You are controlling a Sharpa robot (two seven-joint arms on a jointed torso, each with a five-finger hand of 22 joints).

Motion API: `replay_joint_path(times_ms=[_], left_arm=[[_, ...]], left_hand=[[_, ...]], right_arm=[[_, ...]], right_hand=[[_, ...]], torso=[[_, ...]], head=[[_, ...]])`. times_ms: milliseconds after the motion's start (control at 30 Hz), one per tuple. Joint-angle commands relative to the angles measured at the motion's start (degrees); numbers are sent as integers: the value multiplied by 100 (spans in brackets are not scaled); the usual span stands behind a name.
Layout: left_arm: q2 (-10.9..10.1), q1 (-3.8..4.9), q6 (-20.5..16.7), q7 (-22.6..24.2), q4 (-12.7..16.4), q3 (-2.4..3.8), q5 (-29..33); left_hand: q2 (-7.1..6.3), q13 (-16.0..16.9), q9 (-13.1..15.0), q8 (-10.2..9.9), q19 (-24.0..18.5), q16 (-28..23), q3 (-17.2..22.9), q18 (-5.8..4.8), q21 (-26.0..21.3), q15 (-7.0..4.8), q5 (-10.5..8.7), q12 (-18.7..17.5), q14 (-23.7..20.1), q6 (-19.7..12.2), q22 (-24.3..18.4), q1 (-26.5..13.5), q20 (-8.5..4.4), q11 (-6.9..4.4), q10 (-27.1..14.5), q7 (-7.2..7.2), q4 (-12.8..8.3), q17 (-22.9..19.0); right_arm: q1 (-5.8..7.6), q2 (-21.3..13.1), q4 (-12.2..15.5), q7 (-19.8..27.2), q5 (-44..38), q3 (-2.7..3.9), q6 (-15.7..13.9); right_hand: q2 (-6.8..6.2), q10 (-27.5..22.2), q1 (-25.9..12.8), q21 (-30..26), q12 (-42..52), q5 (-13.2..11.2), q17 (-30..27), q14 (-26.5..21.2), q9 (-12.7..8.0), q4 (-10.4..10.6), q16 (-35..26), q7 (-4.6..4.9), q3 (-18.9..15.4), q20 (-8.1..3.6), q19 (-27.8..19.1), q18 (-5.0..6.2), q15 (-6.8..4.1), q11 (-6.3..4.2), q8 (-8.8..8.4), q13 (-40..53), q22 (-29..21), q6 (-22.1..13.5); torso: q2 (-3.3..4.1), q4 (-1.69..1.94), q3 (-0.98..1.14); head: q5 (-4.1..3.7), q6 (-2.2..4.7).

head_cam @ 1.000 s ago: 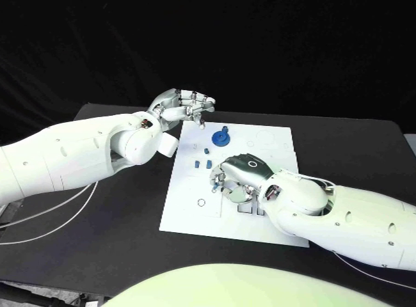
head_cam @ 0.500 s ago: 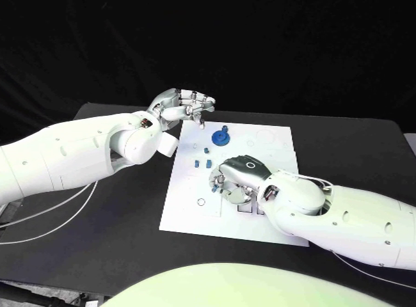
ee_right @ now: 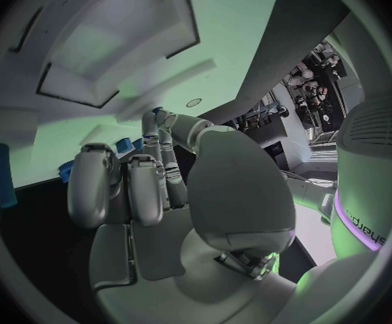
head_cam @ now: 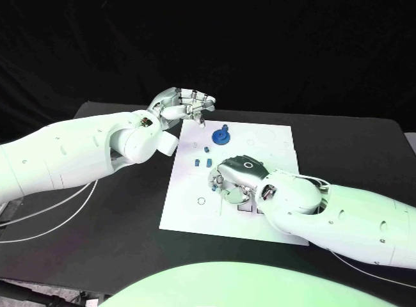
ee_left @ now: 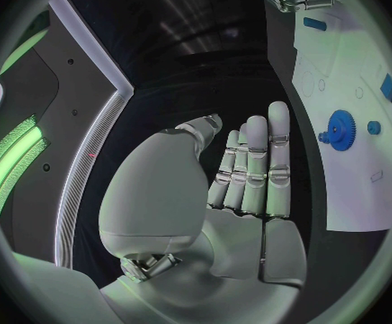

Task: Assemble the parts on the task board

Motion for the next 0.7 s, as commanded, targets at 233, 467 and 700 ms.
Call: replay_joint_path(times_ms=[233,467,700], left_arm=[[4,4,118,10,13,4,18],[7,4,126,5,6,4,18],[4,4,132,-1,0,4,18]], left_hand=[[-5,5,-6,-31,17,-19,22,32,-37,-7,15,20,-51,-35,-5,47,36,-4,-43,7,-3,-10],[-5,5,-6,-31,17,-19,22,32,-37,-7,15,20,-51,-35,-5,47,36,-4,-43,7,-3,-10],[-5,5,-6,-31,17,-19,22,32,-37,-7,15,20,-51,-35,-5,47,36,-4,-43,7,-3,-10]], right_arm=[[-29,68,-53,-53,-127,-24,251],[-31,49,-40,-35,-133,-28,121],[-36,-43,41,-27,-137,-28,-204]], right_hand=[[13,-51,-136,-80,-66,23,-33,257,18,23,1,2,-83,-27,-12,-29,-21,-20,-3,-9,-40,-9],[-138,-466,-344,-149,-362,163,-45,250,-123,74,3,198,-154,77,-36,-27,130,172,-361,-128,-82,-522],[-260,-640,-394,-209,-403,156,-58,238,-181,53,2,222,-202,135,-59,-12,178,225,-490,-171,-129,-677]], torso=[[-1,-4,-1],[-6,-9,2],[-7,-8,6]], head=[[-4,-2],[-6,-2],[-18,-1]])
